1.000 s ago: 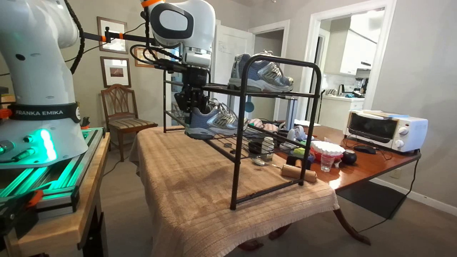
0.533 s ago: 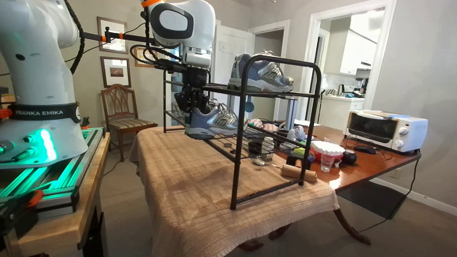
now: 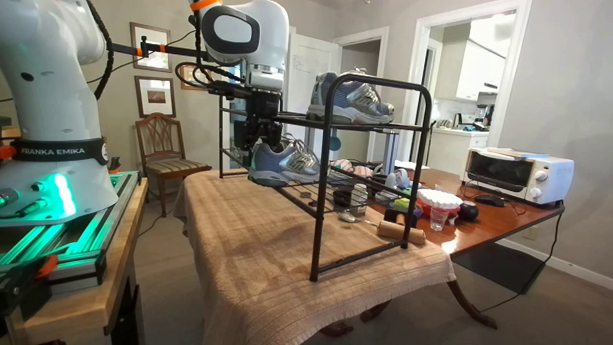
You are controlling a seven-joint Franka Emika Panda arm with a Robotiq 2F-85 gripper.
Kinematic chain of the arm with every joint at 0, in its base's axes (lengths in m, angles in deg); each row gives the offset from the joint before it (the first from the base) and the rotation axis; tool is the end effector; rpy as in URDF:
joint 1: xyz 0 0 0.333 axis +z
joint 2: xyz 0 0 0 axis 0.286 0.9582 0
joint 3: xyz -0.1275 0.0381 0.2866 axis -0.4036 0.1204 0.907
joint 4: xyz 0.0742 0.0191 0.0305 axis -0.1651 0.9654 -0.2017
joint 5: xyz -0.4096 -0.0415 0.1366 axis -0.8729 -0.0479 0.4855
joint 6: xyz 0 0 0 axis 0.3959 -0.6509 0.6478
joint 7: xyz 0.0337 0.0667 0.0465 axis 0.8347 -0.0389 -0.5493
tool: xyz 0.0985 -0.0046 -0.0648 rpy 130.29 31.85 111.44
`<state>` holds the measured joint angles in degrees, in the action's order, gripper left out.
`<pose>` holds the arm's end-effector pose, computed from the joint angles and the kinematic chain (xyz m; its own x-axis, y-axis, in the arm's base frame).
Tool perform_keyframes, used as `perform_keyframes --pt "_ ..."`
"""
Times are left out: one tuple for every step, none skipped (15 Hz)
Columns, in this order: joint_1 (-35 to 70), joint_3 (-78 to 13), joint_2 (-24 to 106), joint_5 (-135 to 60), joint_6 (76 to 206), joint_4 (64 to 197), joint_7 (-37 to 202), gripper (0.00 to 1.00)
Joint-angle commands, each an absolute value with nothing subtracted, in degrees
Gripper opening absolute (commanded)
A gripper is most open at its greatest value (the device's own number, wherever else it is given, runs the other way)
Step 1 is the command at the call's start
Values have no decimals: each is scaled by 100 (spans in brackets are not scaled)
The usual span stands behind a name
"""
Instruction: Put the shoe on the left on the middle rack
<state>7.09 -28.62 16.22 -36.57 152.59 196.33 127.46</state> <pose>0.3959 -0.0662 0.2094 0.5456 -0.8376 -0.0261 -0.8356 -0.5462 0.0585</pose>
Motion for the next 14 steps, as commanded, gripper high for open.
perform_keyframes --pt "687 -2879 1727 -3954 15683 19629 12926 45" --pt "668 -2867 1734 -4089 15772 19632 12961 40" --pt "655 -2862 1739 -4208 15850 19633 12973 30" --pt "642 -2857 1753 -4327 15946 19636 12985 22" --pt "636 -2854 1771 -4432 16043 19640 13004 37" --pt "632 -2854 1784 -4513 16119 19644 13010 49" --pt "642 -2864 1801 -4519 16170 19651 12989 55" --pt "652 -2869 1809 -4527 16201 19659 12976 63" --pt "671 -2874 1810 -4486 16233 19666 12947 70" --pt "672 -2868 1806 -4508 16274 19673 12946 74" --pt "670 -2857 1793 -4543 16296 19679 12959 76" --pt "666 -2845 1779 -4598 16349 19686 12963 79" --pt "656 -2837 1780 -4670 16397 19691 12976 75" --pt "646 -2827 1781 -4762 16445 19693 12989 69"
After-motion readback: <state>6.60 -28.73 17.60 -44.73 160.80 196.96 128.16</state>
